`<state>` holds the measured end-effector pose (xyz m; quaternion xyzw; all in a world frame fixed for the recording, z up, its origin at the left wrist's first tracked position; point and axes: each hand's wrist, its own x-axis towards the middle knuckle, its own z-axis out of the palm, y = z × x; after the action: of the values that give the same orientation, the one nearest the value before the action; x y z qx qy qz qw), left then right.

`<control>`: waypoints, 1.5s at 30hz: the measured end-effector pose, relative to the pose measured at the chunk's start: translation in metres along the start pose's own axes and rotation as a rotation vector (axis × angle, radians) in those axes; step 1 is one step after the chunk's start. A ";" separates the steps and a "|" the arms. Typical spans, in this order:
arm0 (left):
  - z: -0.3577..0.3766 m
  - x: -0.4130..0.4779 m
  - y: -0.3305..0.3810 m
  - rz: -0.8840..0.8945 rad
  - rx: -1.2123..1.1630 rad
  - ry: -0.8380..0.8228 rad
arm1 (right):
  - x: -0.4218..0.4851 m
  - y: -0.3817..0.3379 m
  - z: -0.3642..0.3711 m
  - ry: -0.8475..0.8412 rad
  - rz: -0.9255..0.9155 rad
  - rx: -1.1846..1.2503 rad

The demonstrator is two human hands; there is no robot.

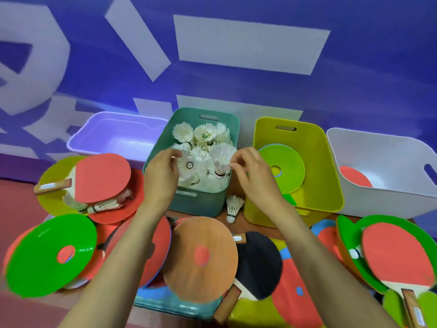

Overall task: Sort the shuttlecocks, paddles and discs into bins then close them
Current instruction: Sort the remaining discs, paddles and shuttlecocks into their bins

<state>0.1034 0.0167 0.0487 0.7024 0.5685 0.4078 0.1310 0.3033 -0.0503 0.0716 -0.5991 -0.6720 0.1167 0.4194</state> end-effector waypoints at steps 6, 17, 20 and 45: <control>0.012 0.059 -0.040 0.038 0.239 -0.355 | 0.051 0.002 0.050 -0.131 0.181 -0.209; 0.027 0.090 -0.063 -0.011 0.092 -0.388 | 0.066 0.009 0.073 -0.497 0.308 -0.338; 0.032 0.093 -0.069 -0.032 0.110 -0.463 | 0.068 0.011 0.069 -0.603 0.323 -0.423; 0.031 0.045 -0.049 0.027 0.162 -0.597 | 0.014 0.004 0.044 -0.350 0.182 -0.254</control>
<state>0.0926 0.0822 0.0165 0.8068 0.5263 0.1382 0.2304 0.2762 -0.0212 0.0479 -0.6757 -0.6871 0.1706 0.2055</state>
